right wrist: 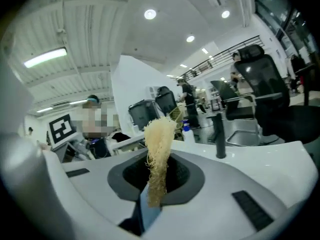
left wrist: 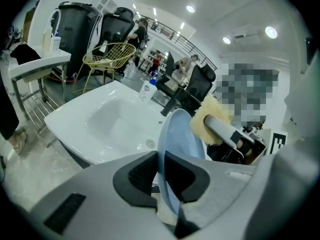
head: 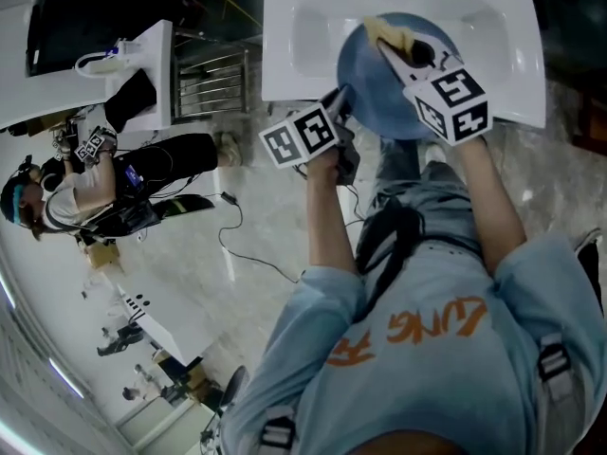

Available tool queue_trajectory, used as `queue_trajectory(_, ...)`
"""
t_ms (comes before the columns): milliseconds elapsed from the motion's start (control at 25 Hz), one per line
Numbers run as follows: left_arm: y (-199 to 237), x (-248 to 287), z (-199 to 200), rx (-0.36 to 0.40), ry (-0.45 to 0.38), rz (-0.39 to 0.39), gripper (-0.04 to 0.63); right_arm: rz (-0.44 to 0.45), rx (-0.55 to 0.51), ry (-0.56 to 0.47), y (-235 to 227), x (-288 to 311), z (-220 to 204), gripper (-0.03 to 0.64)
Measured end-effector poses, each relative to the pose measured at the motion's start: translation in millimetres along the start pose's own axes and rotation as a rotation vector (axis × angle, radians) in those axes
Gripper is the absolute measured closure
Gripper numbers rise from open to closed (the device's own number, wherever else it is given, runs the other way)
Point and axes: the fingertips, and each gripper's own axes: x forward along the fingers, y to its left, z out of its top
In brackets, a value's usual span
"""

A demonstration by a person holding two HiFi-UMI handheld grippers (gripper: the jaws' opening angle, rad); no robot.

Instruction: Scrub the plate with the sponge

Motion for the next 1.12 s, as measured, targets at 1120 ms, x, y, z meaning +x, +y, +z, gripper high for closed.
queue_trajectory(1120,-21,11,-10,0.093,-0.015,-0.108,0.554,-0.309,0.002,0.283,-67,-53,-92,0.580)
